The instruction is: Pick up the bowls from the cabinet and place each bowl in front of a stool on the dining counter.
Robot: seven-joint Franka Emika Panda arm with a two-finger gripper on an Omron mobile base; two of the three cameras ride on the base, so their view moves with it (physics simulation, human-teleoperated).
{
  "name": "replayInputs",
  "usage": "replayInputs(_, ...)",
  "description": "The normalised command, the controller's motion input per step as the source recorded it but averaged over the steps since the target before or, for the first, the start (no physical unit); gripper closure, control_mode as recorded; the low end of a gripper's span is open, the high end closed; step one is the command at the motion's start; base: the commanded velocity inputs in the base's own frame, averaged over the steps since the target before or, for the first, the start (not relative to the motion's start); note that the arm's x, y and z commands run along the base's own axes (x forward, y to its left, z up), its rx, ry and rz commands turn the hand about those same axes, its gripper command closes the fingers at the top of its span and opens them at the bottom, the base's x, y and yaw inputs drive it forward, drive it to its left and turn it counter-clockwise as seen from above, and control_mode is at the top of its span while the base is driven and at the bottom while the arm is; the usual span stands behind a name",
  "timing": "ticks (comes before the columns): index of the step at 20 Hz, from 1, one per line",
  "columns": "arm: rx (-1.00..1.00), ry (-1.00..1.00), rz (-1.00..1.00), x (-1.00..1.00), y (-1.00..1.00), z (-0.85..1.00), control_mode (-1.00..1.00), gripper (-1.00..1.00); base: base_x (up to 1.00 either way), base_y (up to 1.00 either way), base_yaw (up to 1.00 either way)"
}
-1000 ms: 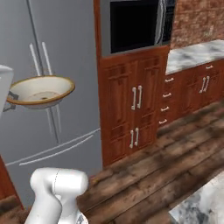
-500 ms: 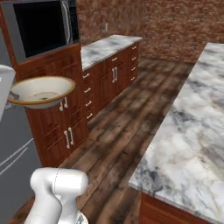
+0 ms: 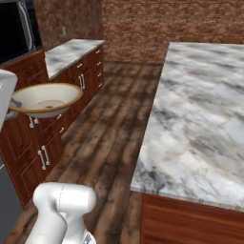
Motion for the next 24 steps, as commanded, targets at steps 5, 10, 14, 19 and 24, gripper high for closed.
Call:
replayInputs(5,0.0,0.0,0.0,0.0,0.0,0.0,1.0,1.0,0.12,0.72,-0.19)
replayInputs(10,0.0,0.0,0.0,0.0,0.0,0.0,1.0,1.0,0.43,0.48,-0.07)
replayInputs(14,0.0,0.0,0.0,0.0,0.0,0.0,1.0,1.0,0.97,0.12,-0.01)
replayInputs(19,0.0,0.0,0.0,0.0,0.0,0.0,1.0,1.0,0.85,0.18,0.0)
replayInputs(24,0.0,0.0,0.0,0.0,0.0,0.0,1.0,1.0,0.96,0.38,0.0)
